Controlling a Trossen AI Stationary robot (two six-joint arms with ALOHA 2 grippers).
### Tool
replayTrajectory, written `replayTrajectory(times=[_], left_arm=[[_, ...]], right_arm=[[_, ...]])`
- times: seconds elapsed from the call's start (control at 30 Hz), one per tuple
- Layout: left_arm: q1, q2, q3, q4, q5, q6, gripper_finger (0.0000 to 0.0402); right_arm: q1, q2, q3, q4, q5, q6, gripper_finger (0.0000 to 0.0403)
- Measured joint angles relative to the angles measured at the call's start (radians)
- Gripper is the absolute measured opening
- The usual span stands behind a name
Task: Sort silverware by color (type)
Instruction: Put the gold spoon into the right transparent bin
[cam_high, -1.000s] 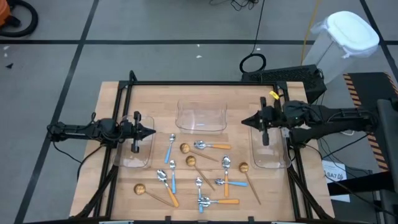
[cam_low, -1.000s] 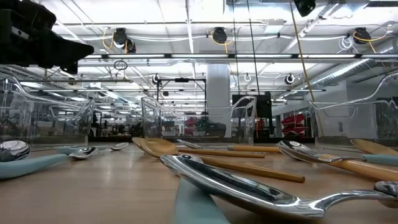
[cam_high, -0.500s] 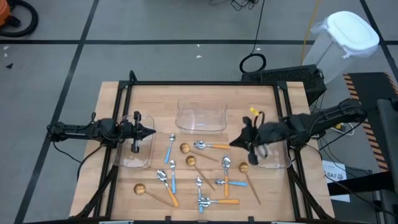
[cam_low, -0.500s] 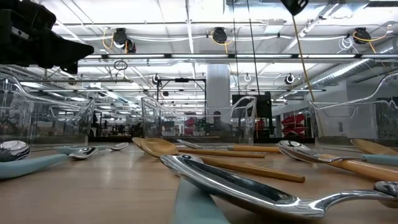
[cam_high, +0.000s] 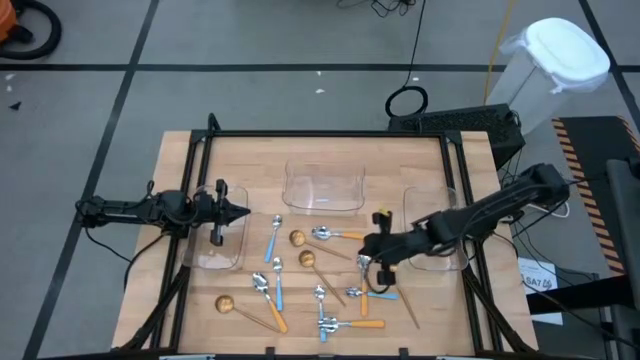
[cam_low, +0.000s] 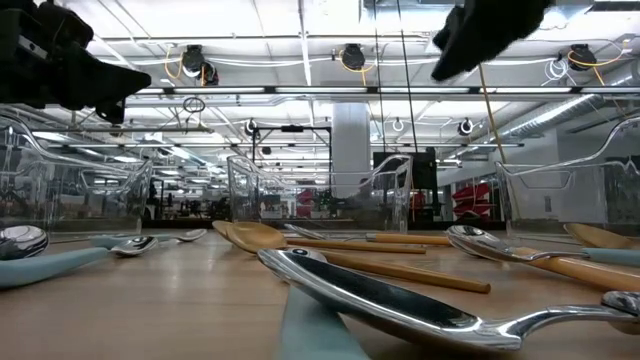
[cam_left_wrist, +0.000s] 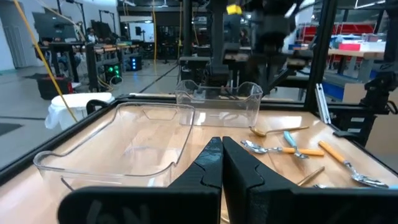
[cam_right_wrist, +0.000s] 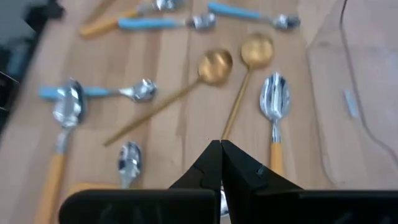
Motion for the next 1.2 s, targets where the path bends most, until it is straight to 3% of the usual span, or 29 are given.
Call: replayTrajectory(times=[0.23, 0.47, 0.63, 0.8, 1.03, 1.2], left_arm=[[0.0, 0.08, 0.158, -0.128, -0.037, -0.016, 0.0001], [-0.009, 0.308, 0.494, -0.456, -0.037, -0.094, 0.0001], [-0.067, 0.479, 0.658, -0.527, -0.035, -0.139, 0.0001], [-0.172, 0.633, 0.694, -0.518, -0.05, -0.181, 0.0001], [-0.384, 0.875, 0.694, -0.473, -0.354, -0.232, 0.0001], [-0.482, 1.024, 0.693, -0.311, -0.406, -0.182, 0.0001]], right_arm=[[0.0, 0.126, 0.0, 0.045, -0.001, 0.0, 0.0011], [-0.006, 0.198, -0.001, 0.121, -0.004, -0.013, 0.0012], [-0.012, 0.237, 0.0, 0.211, 0.023, -0.034, 0.0013], [-0.026, 0.273, -0.001, 0.262, 0.021, -0.036, 0.0013], [-0.052, 0.292, -0.001, 0.321, 0.021, -0.007, 0.0013], [-0.086, 0.292, -0.001, 0.379, 0.021, 0.024, 0.0018]])
